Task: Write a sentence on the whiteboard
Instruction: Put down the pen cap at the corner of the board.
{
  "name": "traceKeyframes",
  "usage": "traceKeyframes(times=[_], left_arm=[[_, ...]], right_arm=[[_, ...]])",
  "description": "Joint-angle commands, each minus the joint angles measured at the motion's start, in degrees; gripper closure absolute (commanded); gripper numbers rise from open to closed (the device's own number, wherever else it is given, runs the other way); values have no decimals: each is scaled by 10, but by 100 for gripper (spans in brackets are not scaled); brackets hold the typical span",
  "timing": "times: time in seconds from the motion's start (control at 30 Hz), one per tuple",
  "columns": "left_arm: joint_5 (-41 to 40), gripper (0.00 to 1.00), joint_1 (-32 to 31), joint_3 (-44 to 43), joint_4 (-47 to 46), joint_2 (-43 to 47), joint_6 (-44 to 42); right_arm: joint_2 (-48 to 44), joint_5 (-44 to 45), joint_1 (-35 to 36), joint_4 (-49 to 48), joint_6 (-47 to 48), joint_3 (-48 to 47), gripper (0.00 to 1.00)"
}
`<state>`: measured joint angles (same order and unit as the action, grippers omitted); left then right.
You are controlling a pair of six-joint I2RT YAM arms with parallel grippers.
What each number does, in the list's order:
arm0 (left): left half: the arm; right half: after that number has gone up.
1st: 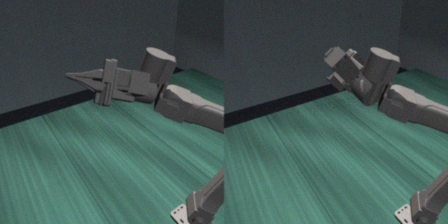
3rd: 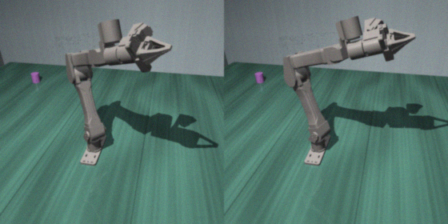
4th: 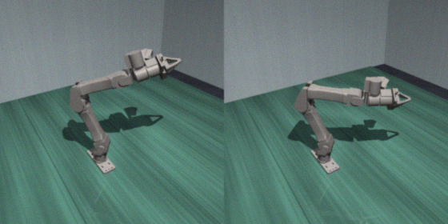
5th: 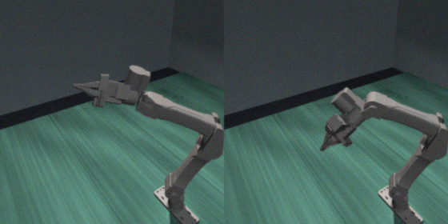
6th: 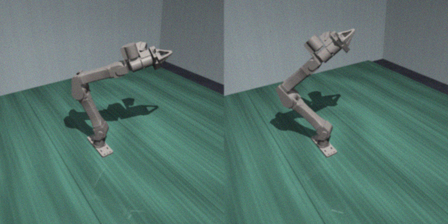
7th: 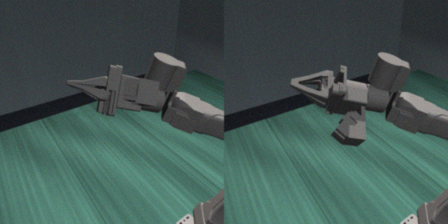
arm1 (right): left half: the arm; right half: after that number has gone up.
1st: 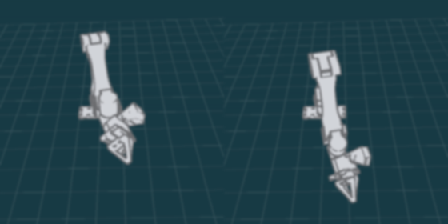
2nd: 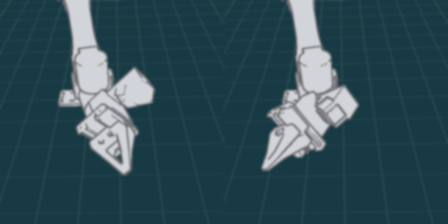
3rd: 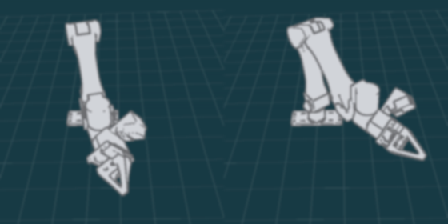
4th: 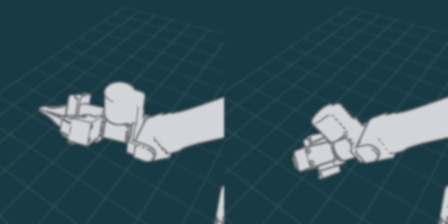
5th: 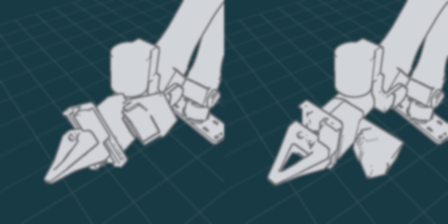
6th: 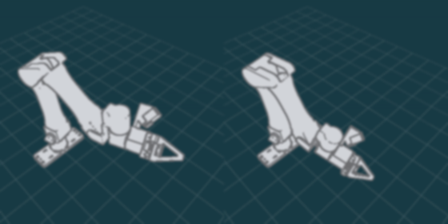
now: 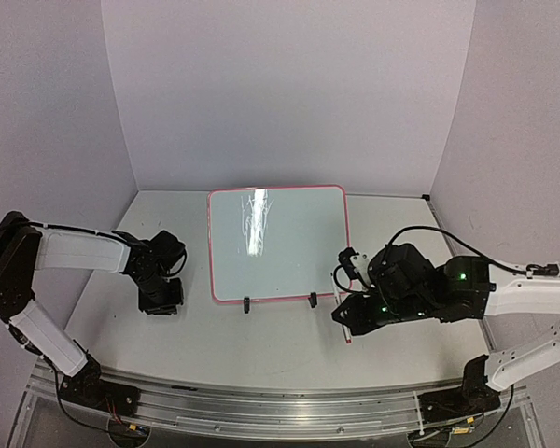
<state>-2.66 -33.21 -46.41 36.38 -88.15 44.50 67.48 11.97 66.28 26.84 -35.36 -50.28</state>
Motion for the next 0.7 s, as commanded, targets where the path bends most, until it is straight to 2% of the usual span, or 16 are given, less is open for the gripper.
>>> traceKeyframes(times=[0.0, 0.5, 0.57, 0.67], left_arm=[[-7, 88, 1, -8, -1, -16, -3], [-15, 80, 2, -15, 7, -32, 5], [-20, 74, 2, -22, 15, -22, 5], [-43, 59, 2, -50, 47, 11, 4]], right_arm=[[-8, 0, 0, 1, -10, 12, 100], [-24, 1, 0, 1, -3, 19, 100], [-25, 1, 0, 2, 2, 17, 100], [-28, -3, 0, 3, 13, 12, 100]])
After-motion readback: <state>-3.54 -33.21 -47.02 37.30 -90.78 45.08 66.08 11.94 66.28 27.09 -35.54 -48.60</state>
